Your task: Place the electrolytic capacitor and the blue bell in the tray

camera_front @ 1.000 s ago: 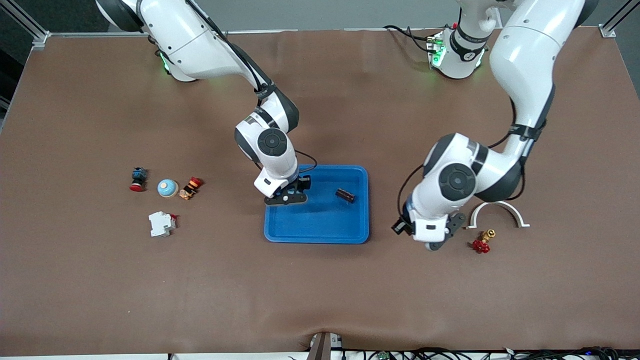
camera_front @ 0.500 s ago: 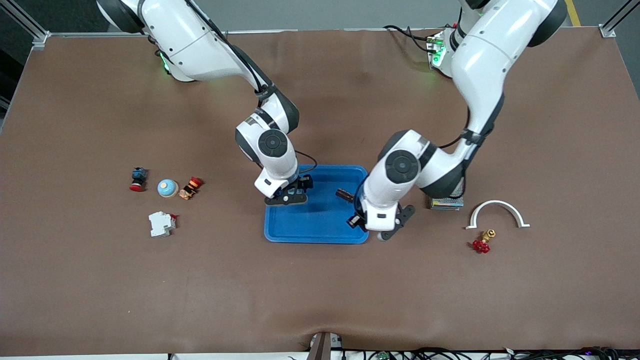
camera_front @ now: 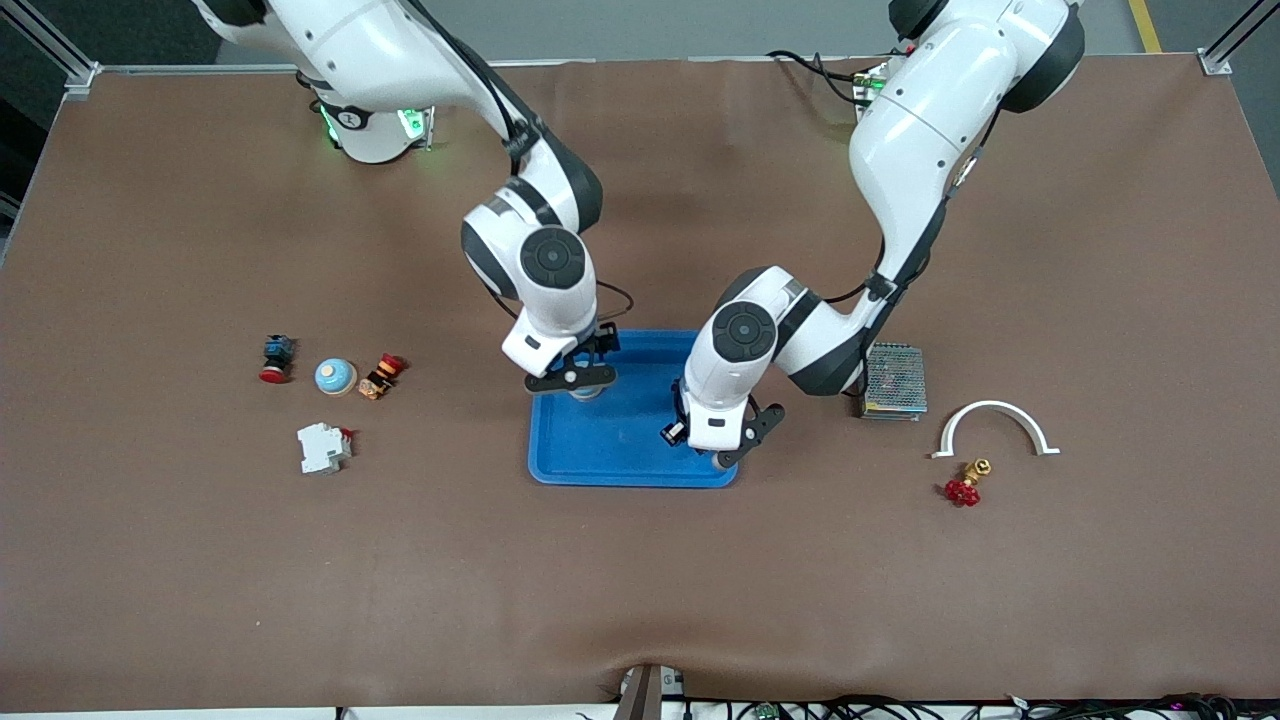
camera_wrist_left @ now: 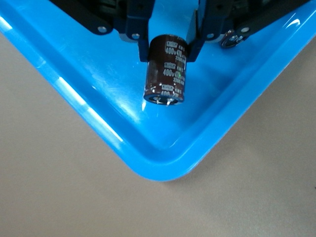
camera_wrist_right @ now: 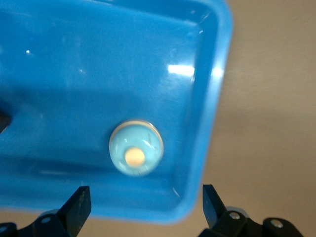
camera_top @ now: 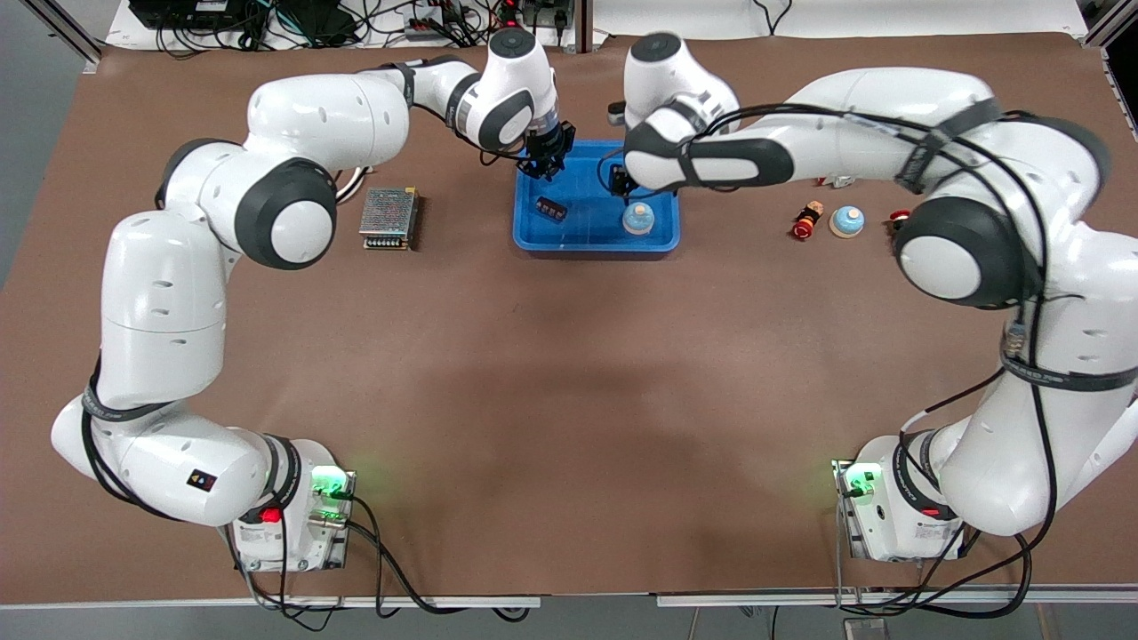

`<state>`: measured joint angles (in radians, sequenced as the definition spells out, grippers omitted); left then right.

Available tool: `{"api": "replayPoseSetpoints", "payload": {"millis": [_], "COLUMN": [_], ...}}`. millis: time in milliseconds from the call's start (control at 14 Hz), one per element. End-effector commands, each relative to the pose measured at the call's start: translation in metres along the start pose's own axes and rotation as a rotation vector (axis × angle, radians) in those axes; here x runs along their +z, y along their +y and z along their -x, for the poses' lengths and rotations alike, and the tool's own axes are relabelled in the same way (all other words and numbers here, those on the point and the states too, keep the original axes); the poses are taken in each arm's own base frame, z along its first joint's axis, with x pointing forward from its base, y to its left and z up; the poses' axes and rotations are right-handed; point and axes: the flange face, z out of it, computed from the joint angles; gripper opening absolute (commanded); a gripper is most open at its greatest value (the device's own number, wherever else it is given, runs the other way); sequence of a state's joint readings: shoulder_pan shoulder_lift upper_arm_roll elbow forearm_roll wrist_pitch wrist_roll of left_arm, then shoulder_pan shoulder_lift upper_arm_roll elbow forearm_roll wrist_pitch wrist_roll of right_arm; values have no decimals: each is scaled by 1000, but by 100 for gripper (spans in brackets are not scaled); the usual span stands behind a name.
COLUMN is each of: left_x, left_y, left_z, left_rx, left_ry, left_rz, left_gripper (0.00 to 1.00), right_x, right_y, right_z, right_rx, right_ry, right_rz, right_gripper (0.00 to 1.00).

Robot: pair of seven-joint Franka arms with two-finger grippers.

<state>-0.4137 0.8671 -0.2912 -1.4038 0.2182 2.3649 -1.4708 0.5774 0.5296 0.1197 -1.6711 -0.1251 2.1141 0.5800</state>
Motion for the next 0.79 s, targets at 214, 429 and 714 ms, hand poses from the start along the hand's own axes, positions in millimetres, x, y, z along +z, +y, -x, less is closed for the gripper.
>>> {"api": "replayPoseSetpoints", "payload": {"millis": [214, 429, 714], "left_x": [4, -5, -30], "left_y": [2, 3, 6], "left_z": [-8, -16, -24], "left_rx": [-18, -24, -20], "left_ry": [20, 26, 49], "left_rz": [0, 8, 13], "left_gripper": [0, 100, 100], "right_x": [-86, -107, -119], "right_y": [87, 149, 221], "right_z": [-2, -14, -15], "right_rx": [-229, -351, -499], "right_ry": [-16, -24, -30], "right_rz": [44, 40, 35], "right_gripper": [100, 100, 100]}}
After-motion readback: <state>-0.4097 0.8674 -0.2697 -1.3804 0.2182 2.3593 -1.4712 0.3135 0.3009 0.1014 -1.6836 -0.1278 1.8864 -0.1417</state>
